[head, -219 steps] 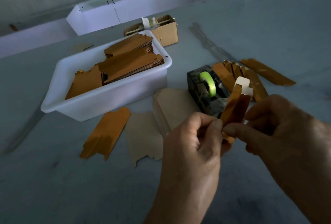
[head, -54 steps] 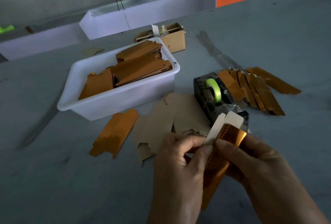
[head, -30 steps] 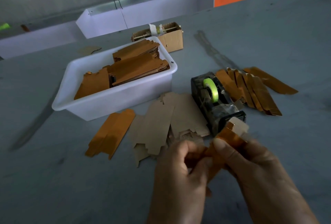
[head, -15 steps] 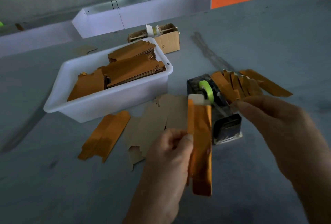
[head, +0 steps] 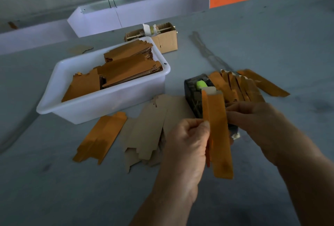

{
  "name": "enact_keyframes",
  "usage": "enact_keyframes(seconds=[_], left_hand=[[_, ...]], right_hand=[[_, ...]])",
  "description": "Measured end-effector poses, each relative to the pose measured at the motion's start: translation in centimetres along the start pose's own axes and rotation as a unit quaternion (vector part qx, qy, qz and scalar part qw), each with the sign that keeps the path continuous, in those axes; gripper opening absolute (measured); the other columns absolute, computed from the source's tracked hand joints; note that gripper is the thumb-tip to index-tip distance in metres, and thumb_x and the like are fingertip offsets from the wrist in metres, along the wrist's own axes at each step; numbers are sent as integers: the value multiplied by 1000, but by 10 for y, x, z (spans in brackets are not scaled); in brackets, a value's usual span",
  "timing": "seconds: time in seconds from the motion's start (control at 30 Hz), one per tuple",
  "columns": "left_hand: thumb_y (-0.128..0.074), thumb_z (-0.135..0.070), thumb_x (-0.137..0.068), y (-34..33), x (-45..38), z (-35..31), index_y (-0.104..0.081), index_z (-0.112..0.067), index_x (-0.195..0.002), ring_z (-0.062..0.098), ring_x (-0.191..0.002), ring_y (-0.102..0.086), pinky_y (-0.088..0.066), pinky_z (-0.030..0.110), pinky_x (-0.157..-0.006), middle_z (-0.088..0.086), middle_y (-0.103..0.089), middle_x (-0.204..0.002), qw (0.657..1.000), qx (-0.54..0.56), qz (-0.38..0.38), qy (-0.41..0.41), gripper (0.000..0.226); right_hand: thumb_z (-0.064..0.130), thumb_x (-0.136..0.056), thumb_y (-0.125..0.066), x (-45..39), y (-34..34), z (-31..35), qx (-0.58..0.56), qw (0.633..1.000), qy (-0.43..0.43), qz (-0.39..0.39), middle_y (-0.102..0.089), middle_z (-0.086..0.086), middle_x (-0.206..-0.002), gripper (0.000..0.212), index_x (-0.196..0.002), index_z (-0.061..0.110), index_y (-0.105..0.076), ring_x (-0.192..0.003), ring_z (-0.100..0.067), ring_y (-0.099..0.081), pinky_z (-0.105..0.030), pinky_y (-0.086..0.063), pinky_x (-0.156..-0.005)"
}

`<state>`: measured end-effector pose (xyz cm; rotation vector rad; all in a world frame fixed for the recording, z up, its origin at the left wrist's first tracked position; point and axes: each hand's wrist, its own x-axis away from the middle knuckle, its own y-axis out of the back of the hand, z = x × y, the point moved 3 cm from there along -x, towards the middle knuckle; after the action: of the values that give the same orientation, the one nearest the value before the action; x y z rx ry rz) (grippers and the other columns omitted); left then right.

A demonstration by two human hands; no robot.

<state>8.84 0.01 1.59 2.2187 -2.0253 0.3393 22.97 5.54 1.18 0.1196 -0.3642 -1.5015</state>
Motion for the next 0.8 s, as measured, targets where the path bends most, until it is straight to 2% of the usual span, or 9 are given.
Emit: enact_keyframes(seconds=[0.13,0.23,0.33,0.4,0.5,0.57,0.6,0.7,0.8], left_hand=[[-55,-28,-95,-5,-4,3,-65,-16,-96,2,-62,-68,-47,10,-50,-2,-74,-77,1000,-17,-8,-8,15],[-56,-28,-95,-5,-7,8,-65,-18,-94,0,-60,-65,-46,9,-49,-4,-71,-74,999,-27,-28,-16,14],[-55,-27,-96,-2,-9,13,-66,-17,-90,3,-56,-63,-46,11,-48,-4,-70,-70,999,-6,-45,1,15],[-54,-26,-97,-1,-10,18,-67,-17,-89,11,-64,-65,-51,17,-52,6,-73,-81,999,14,-43,21,17],[-52,-24,-98,-1,-10,22,-68,-14,-93,32,-88,-69,-57,38,-71,18,-72,-96,997,49,-28,44,19],[-51,-21,-98,4,-11,22,-69,-12,-94,31,-90,-70,-56,41,-76,15,-74,-92,996,77,-29,42,21],[-49,-19,-98,7,-11,21,-68,-11,-95,26,-86,-72,-58,35,-70,12,-75,-89,995,95,-25,33,21],[-47,-16,-98,14,-9,13,-62,-3,-107,18,-81,-74,-54,20,-60,9,-76,-87,992,128,-17,-2,22],[-46,-17,-99,12,-6,3,-58,-3,-109,19,-83,-73,-56,23,-63,6,-76,-91,994,95,3,-47,21]], right_hand=[[18,-85,-61,2,-3,0,-33,999,9,-12,-68,2,-61,13,-75,17,-69,-54,-8,-63,-23,-46,-57],[18,-82,-60,8,-9,-6,-164,986,-4,0,-69,0,-66,13,-74,15,-69,-58,-9,-65,-23,-49,-55],[23,-77,-57,15,-10,-9,-332,942,-13,35,-69,-6,-72,18,-79,7,-64,-62,-15,-66,-20,-51,-51],[24,-79,-57,18,-7,-11,-351,936,-6,31,-69,-9,-79,21,-83,4,-62,-70,-18,-67,-24,-53,-60],[25,-79,-63,24,-6,-14,-223,974,23,-37,-69,-5,-98,20,-79,5,-66,-89,-10,-66,-21,-48,-76],[23,-80,-66,30,-7,-11,-79,988,54,-118,-59,11,-113,10,-73,17,-67,-90,16,-56,-4,-44,-66],[23,-81,-66,33,-8,-10,-30,987,68,-143,-54,15,-116,10,-71,21,-65,-88,22,-52,0,-41,-61],[24,-81,-66,36,-12,-13,13,982,90,-163,-52,15,-121,13,-68,25,-63,-102,3,-55,-14,-43,-78],[25,-80,-67,38,-16,-15,37,980,88,-173,-52,16,-121,13,-68,25,-63,-108,-8,-55,-21,-42,-78]])
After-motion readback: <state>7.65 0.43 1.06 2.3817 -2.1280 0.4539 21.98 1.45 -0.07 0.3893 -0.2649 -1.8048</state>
